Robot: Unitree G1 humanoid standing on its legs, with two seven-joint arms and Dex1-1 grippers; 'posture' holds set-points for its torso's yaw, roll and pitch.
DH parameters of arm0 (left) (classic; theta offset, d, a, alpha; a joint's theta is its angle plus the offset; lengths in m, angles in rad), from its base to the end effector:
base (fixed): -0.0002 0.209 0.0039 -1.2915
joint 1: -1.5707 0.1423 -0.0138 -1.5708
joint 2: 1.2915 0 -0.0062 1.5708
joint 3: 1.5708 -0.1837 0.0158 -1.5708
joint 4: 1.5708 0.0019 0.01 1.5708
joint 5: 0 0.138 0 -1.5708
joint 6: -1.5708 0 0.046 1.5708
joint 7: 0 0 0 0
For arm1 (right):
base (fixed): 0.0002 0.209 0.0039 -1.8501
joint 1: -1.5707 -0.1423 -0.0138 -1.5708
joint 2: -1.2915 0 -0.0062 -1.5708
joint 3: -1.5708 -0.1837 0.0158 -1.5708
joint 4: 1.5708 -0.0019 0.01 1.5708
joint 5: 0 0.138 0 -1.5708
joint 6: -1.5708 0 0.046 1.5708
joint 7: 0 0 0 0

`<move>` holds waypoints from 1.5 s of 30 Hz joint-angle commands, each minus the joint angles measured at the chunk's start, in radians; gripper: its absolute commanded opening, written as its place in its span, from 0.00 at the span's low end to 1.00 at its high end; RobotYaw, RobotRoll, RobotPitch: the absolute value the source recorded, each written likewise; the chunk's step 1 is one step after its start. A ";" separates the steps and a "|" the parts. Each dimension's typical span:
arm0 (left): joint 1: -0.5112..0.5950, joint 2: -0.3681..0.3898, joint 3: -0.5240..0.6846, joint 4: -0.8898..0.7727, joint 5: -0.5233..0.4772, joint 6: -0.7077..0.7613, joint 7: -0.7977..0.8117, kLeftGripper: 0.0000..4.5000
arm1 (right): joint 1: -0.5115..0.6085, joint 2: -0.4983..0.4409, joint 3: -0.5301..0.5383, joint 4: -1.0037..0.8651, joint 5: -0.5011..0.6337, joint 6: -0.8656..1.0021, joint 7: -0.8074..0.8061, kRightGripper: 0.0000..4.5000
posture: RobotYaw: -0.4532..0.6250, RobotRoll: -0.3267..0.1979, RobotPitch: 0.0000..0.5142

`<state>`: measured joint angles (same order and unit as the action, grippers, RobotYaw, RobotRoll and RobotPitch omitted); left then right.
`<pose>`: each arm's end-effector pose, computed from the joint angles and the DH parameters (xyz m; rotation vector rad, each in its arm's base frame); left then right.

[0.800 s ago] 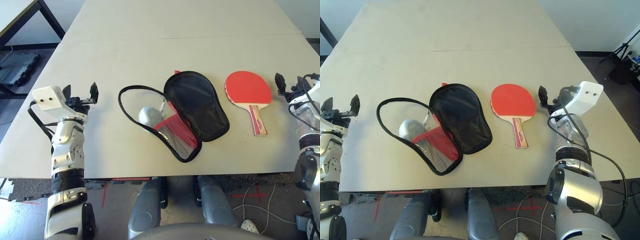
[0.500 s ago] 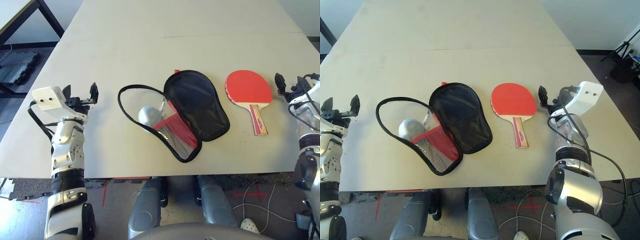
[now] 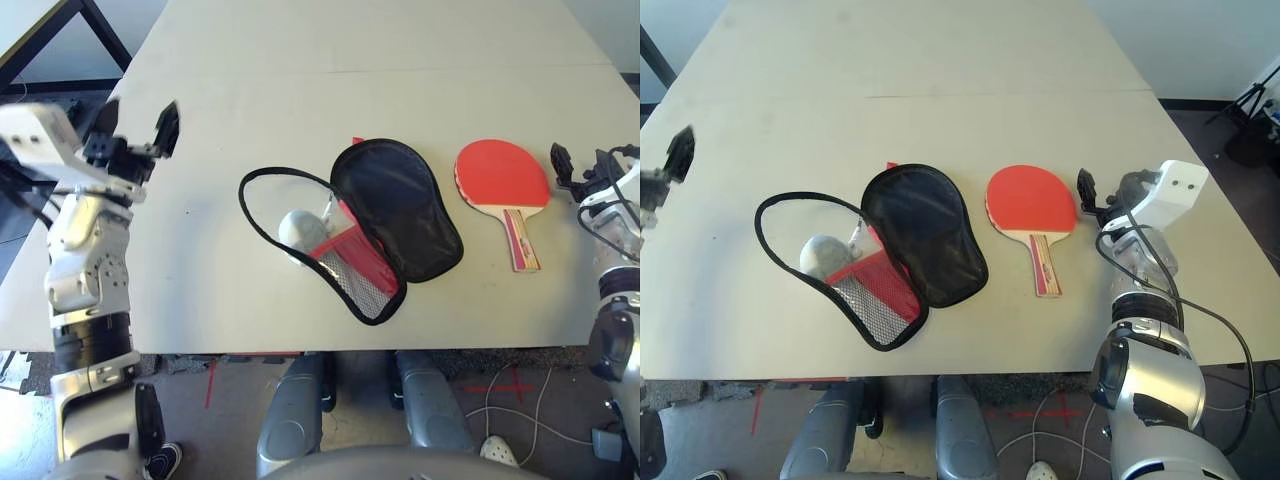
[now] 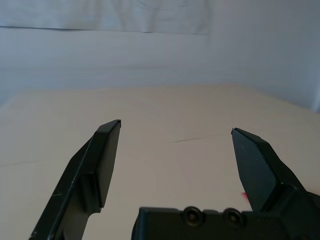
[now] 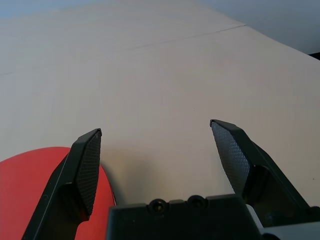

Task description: Store the ping-pong paddle in its case and zip it.

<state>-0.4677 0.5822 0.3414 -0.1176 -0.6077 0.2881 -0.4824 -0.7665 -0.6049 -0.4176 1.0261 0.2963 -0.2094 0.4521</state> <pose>0.2489 0.2691 0.2188 0.0255 -0.4550 -0.4015 0.2962 -0.3361 0.1375 0.0415 -0.1823 -0.1029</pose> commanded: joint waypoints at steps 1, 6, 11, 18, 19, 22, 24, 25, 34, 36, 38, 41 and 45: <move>-0.029 0.009 -0.092 -0.110 -0.084 0.114 -0.091 1.00 | 0.004 -0.007 0.009 -0.123 0.011 0.104 -0.026 0.99 | 0.39 0.62 0.42; -0.064 -0.022 -0.153 -0.141 -0.126 0.179 -0.136 1.00 | 0.078 -0.001 0.046 -0.503 -0.002 0.434 -0.157 0.99 | 0.36 0.62 0.42; -0.087 -0.069 -0.181 -0.122 -0.121 0.189 -0.142 1.00 | 0.160 0.002 0.081 -0.932 0.081 0.925 -0.244 0.99 | 0.32 0.62 0.42; -0.107 -0.047 -0.243 -0.115 -0.087 0.198 -0.220 1.00 | 0.101 -0.052 0.121 -1.317 0.254 1.804 -0.248 0.99 | 0.30 0.62 0.43; -0.110 -0.039 -0.250 -0.117 -0.085 0.204 -0.231 1.00 | 0.111 -0.079 0.138 -1.341 0.292 1.824 -0.245 0.99 | 0.29 0.62 0.43; -0.119 -0.012 -0.268 -0.124 -0.074 0.219 -0.266 1.00 | 0.136 -0.165 0.188 -1.359 0.392 1.824 -0.266 0.99 | 0.29 0.62 0.43; -0.124 0.011 -0.284 -0.132 -0.066 0.232 -0.294 1.00 | 0.132 -0.210 0.208 -1.348 0.457 1.824 -0.293 0.99 | 0.28 0.62 0.43; -0.126 0.025 -0.295 -0.138 -0.059 0.238 -0.311 1.00 | 0.127 -0.234 0.221 -1.340 0.487 1.824 -0.308 0.99 | 0.28 0.62 0.43; -0.117 0.102 -0.352 -0.191 -0.017 0.281 -0.390 1.00 | 0.140 -0.332 0.311 -1.219 0.726 1.824 -0.507 0.99 | 0.29 0.62 0.45; -0.118 0.103 -0.352 -0.197 -0.012 0.286 -0.390 1.00 | 0.150 -0.295 0.312 -1.188 0.750 1.824 -0.568 0.99 | 0.30 0.62 0.45; -0.119 0.100 -0.351 -0.203 -0.010 0.290 -0.389 1.00 | 0.151 -0.238 0.298 -1.157 0.771 1.824 -0.640 0.99 | 0.31 0.62 0.46; -0.119 0.094 -0.352 -0.211 -0.005 0.294 -0.385 1.00 | 0.144 -0.162 0.271 -1.124 0.794 1.824 -0.740 0.99 | 0.31 0.62 0.46; -0.128 0.078 -0.344 -0.222 -0.016 0.308 -0.373 1.00 | 0.139 -0.099 0.238 -1.084 0.801 1.824 -0.844 0.99 | 0.31 0.62 0.46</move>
<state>-0.5912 0.6629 -0.0005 -0.3161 -0.6207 0.5828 -0.8567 -0.6288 -0.7184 -0.1560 -0.0812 1.0894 1.5769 -0.3480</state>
